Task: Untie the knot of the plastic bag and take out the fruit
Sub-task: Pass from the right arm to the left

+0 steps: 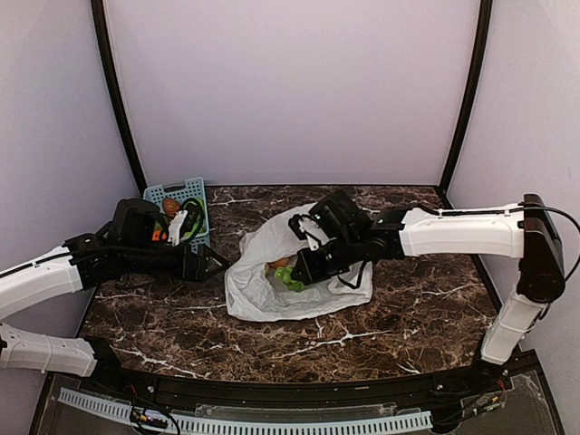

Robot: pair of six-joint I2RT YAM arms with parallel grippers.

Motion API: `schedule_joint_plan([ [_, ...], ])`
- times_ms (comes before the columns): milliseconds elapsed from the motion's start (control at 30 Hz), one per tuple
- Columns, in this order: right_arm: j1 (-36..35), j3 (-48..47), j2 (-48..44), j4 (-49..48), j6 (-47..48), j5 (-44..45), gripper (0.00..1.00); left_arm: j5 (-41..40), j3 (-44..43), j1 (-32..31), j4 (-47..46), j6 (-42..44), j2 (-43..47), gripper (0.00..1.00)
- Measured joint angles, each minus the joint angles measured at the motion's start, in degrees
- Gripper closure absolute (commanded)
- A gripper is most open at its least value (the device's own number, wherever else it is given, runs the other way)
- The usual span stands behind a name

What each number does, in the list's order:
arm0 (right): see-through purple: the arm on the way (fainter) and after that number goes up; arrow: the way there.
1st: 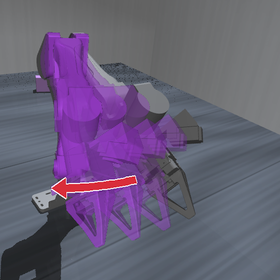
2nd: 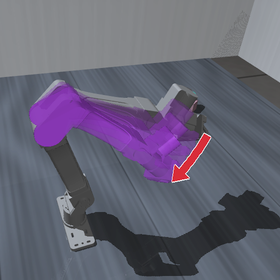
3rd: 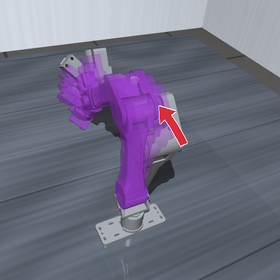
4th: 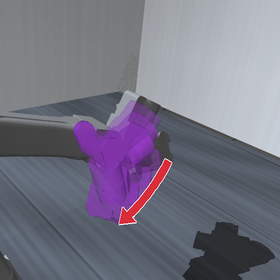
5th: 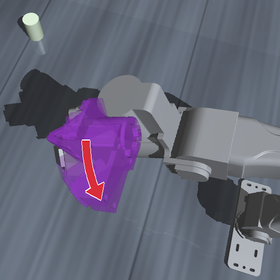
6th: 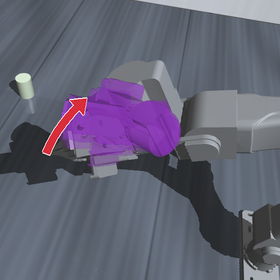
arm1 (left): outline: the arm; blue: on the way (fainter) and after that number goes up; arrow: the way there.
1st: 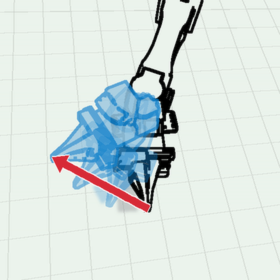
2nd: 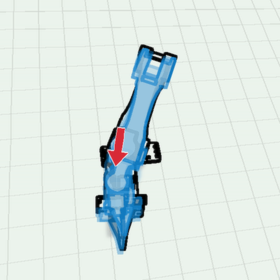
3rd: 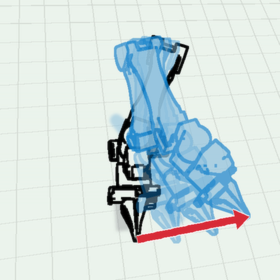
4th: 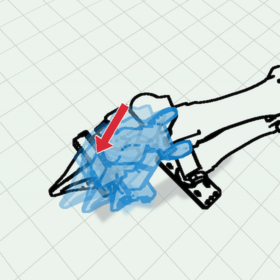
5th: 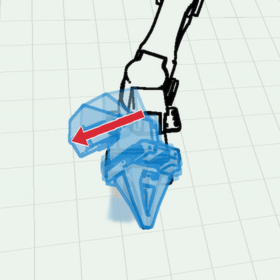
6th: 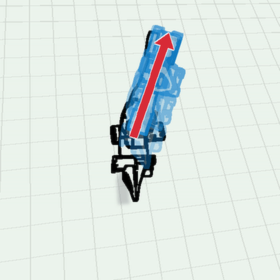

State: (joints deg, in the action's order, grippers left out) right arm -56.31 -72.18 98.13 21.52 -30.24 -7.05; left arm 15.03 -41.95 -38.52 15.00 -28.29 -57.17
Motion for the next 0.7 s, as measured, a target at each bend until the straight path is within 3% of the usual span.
schedule_joint_plan([
  [200,-0.7,-0.31,-5.38,-0.09,2.12,-5.62,0.98,-1.84,-2.19,0.0,3.21,4.42,3.89,0.15],
  [367,-0.7,-0.31,-10.45,-1.33,2.34,-9.51,0.97,2.05,-2.29,0.0,2.27,7.17,7.48,0.15],
  [700,-0.7,-1.27,-15.96,-9.73,1.66,-21.42,0.97,17.09,-1.95,-0.42,-13.49,6.82,9.03,0.14],
])
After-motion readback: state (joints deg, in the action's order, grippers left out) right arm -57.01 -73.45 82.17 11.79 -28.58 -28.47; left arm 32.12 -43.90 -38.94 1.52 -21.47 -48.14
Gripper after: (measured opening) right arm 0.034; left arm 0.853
